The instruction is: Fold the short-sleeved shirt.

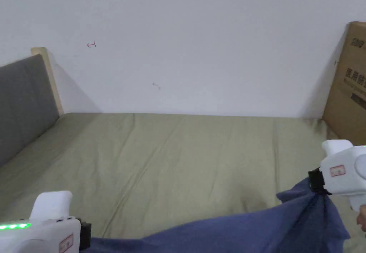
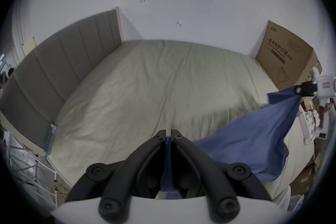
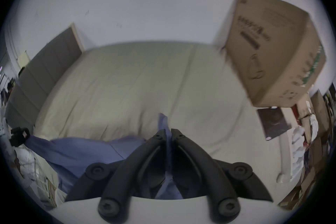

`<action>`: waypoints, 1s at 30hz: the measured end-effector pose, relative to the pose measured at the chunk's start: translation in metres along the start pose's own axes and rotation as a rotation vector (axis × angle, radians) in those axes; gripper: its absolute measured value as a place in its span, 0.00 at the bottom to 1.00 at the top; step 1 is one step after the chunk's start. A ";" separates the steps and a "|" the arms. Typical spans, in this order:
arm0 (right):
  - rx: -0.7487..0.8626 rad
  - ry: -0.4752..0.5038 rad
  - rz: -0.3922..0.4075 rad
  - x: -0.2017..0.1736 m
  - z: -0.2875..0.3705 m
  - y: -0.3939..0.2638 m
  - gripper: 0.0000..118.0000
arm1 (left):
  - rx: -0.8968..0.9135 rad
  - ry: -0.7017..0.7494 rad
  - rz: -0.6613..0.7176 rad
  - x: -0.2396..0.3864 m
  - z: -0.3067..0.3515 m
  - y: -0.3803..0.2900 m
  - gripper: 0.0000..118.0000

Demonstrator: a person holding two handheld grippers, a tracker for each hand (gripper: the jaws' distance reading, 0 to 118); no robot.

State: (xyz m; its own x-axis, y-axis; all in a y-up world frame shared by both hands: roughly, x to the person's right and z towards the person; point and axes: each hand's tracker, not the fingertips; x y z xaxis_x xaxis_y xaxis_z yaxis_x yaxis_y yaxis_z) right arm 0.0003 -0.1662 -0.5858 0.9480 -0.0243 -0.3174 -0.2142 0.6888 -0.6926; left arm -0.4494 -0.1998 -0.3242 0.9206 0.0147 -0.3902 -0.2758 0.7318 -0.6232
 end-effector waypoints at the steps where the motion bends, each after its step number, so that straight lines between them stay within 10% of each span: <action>1: 0.028 -0.016 -0.012 0.012 0.021 0.003 0.04 | 0.023 0.026 -0.012 0.001 0.009 0.002 0.03; 15: 0.174 -0.044 -0.119 0.078 0.146 -0.003 0.04 | 0.171 -0.020 -0.052 0.019 0.082 0.052 0.03; 30: 0.274 -0.120 -0.144 0.058 0.143 0.196 0.04 | 0.312 0.103 -0.110 0.047 0.042 0.277 0.03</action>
State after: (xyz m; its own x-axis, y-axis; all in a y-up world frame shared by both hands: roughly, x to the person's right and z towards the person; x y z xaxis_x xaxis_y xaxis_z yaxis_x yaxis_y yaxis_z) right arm 0.0471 0.0710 -0.6474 0.9883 -0.0616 -0.1392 -0.0199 0.8543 -0.5193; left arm -0.4711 0.0325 -0.4863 0.9030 -0.1336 -0.4084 -0.0637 0.8983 -0.4348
